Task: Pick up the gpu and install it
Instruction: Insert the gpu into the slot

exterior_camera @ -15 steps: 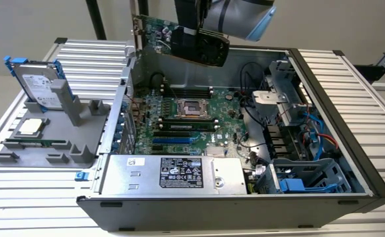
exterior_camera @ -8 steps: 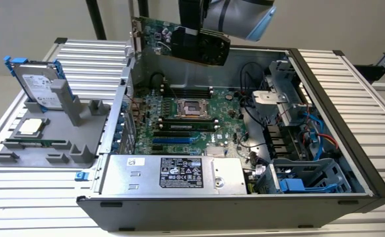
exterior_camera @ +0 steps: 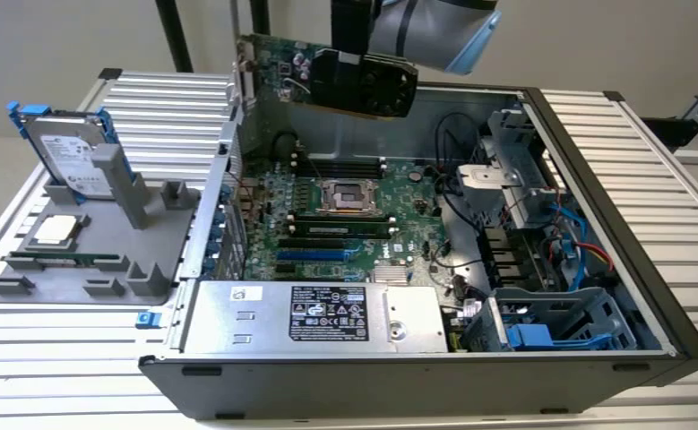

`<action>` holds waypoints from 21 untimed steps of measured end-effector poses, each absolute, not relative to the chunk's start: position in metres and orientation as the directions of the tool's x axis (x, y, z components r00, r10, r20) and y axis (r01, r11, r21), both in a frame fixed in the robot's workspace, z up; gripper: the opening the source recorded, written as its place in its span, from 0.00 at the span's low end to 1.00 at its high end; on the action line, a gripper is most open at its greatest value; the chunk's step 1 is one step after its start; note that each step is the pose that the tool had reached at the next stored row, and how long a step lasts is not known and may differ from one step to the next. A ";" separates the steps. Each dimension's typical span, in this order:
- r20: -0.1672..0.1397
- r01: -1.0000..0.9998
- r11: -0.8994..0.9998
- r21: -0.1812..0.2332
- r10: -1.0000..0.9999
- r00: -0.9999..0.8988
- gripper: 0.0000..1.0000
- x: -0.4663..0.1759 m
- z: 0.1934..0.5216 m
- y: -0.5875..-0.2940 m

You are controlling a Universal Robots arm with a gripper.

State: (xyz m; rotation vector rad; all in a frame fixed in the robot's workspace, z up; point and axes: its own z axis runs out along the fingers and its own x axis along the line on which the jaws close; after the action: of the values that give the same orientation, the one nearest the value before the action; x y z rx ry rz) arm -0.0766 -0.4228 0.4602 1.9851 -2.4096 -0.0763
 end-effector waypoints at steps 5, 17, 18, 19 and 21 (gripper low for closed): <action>-0.017 -0.988 0.145 0.050 -0.989 -0.146 0.00 -0.077 0.460 -0.423; -0.017 -0.998 0.043 0.050 -0.999 -0.044 0.00 -0.076 0.460 -0.423; -0.017 -0.998 0.036 0.050 -0.999 -0.037 0.00 -0.076 0.460 -0.423; -0.017 -0.998 0.029 0.050 -0.999 -0.030 0.00 -0.076 0.460 -0.423; -0.017 -0.999 0.019 0.050 -1.000 -0.020 0.00 -0.076 0.460 -0.423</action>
State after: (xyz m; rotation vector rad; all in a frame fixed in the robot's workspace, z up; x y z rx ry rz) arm -0.0764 -0.4228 0.4603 2.1831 -2.2262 -0.0734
